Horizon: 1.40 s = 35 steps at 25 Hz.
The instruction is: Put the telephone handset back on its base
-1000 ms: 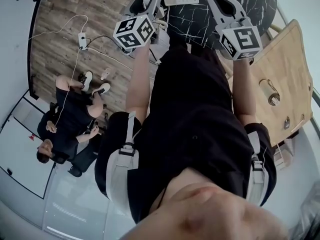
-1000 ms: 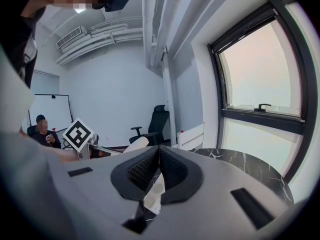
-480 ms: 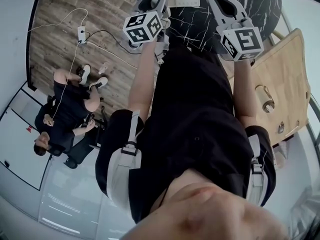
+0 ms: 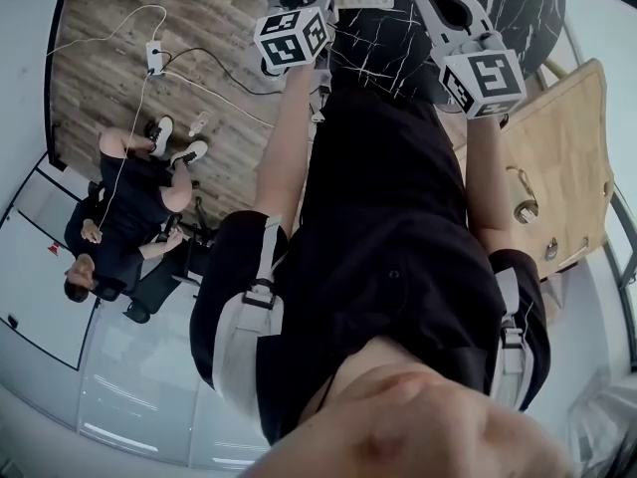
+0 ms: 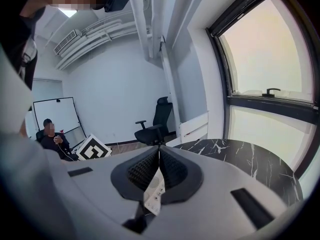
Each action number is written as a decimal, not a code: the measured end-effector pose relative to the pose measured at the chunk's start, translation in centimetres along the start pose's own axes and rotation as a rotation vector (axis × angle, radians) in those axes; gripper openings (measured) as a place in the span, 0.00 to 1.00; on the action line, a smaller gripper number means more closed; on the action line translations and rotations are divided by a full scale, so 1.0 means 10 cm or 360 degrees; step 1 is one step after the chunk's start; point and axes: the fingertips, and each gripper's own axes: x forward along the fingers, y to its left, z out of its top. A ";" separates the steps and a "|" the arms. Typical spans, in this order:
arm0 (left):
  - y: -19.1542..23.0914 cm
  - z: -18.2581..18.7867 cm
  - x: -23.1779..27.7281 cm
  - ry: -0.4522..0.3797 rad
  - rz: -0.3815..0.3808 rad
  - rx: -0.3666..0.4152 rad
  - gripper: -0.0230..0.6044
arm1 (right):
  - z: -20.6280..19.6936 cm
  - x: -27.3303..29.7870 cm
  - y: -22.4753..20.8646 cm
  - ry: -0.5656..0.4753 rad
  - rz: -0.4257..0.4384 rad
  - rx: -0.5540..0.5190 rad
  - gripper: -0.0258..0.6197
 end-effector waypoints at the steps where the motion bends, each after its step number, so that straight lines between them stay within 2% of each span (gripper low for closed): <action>1: 0.01 -0.02 0.03 0.0009 0.0008 -0.0003 0.40 | 0.00 0.01 -0.01 0.0003 0.0002 0.0000 0.09; 22: 0.17 -0.35 0.58 0.0168 0.0108 -0.0003 0.40 | -0.17 0.09 -0.17 0.0070 0.0040 -0.0015 0.09; 35: 0.23 -0.40 0.69 0.0220 0.0172 0.0070 0.40 | -0.17 0.16 -0.17 0.0078 0.0033 0.0004 0.09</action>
